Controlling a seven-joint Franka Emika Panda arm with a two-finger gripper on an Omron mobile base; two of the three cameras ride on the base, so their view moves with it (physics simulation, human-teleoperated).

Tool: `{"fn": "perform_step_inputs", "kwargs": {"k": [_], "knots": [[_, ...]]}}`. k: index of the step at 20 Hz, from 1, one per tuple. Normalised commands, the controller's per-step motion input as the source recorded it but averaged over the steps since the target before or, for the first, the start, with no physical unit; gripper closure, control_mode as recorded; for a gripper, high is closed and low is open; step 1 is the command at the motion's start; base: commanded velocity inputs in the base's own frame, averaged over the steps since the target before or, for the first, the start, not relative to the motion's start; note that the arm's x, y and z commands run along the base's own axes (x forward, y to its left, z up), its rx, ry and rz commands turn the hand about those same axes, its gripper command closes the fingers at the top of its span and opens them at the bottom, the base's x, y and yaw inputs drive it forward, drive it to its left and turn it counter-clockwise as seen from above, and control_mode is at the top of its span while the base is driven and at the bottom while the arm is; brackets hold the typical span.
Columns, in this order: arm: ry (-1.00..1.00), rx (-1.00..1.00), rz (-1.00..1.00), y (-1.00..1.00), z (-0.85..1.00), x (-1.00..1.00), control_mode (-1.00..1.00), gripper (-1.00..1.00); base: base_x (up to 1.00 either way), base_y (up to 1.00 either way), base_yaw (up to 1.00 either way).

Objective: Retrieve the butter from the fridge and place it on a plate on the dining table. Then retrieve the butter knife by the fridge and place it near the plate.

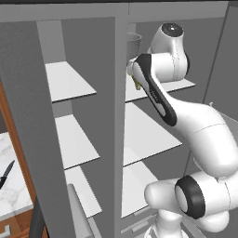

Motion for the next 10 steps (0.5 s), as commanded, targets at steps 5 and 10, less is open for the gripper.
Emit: {"fn": "perform_step_inputs", "kwargs": {"k": [5,10], "knots": [[0.00,0.00,0.00,0.00,-0.13,0.37,-1.00,-1.00,0.00,0.00,0.00],[0.01,0.00,0.00,0.02,0.00,0.39,-1.00,-1.00,0.00,0.00,0.00]]}}
